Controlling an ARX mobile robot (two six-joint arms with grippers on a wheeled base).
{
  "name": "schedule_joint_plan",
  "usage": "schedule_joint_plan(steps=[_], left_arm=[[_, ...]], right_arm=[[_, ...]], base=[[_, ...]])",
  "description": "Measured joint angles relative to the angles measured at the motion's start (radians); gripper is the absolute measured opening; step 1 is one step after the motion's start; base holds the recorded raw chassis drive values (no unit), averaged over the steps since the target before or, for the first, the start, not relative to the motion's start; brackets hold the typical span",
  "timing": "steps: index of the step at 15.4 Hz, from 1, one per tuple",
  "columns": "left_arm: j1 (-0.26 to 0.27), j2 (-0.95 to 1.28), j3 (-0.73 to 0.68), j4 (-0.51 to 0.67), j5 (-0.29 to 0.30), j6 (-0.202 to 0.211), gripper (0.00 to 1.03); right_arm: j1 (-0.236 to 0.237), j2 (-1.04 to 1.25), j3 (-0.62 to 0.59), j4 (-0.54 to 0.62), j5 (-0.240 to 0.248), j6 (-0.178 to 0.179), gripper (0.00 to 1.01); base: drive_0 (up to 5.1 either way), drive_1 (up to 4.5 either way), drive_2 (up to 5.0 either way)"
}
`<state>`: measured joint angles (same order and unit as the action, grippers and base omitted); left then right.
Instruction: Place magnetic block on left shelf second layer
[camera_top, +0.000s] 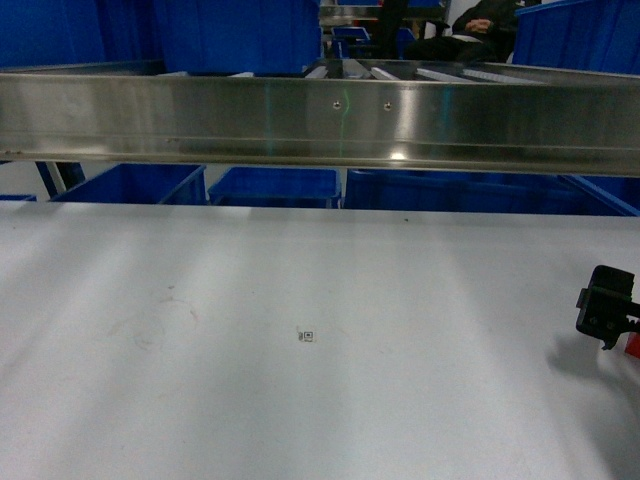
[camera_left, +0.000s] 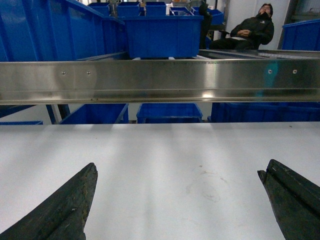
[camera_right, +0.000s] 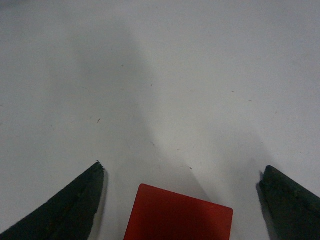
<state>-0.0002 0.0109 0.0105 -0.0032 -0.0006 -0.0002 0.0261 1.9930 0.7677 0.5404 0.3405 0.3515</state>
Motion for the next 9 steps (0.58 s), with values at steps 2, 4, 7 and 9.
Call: schedule_joint_plan(steps=[2,4,7,9], left_arm=[[0.0,0.0,0.0,0.0,0.0,0.0,0.98],[0.0,0.0,0.0,0.0,0.0,0.0,0.98],[0.0,0.0,0.0,0.0,0.0,0.0,0.98],[0.0,0.0,0.0,0.0,0.0,0.0,0.98]], right_arm=[[0.011,0.002,-0.008,-0.008,0.0,0.014,0.65],[0.015,0.002,-0.012,0.008,-0.006,0.018,0.43],[0.029,0.0,-0.021,0.093,-0.021,-0.021,0.34],[0.042,-0.042,-0.032,0.117,-0.027,-0.084,0.34]], base=[[0.0,0.0,0.0],[0.0,0.0,0.0],[0.0,0.0,0.0],[0.0,0.0,0.0]])
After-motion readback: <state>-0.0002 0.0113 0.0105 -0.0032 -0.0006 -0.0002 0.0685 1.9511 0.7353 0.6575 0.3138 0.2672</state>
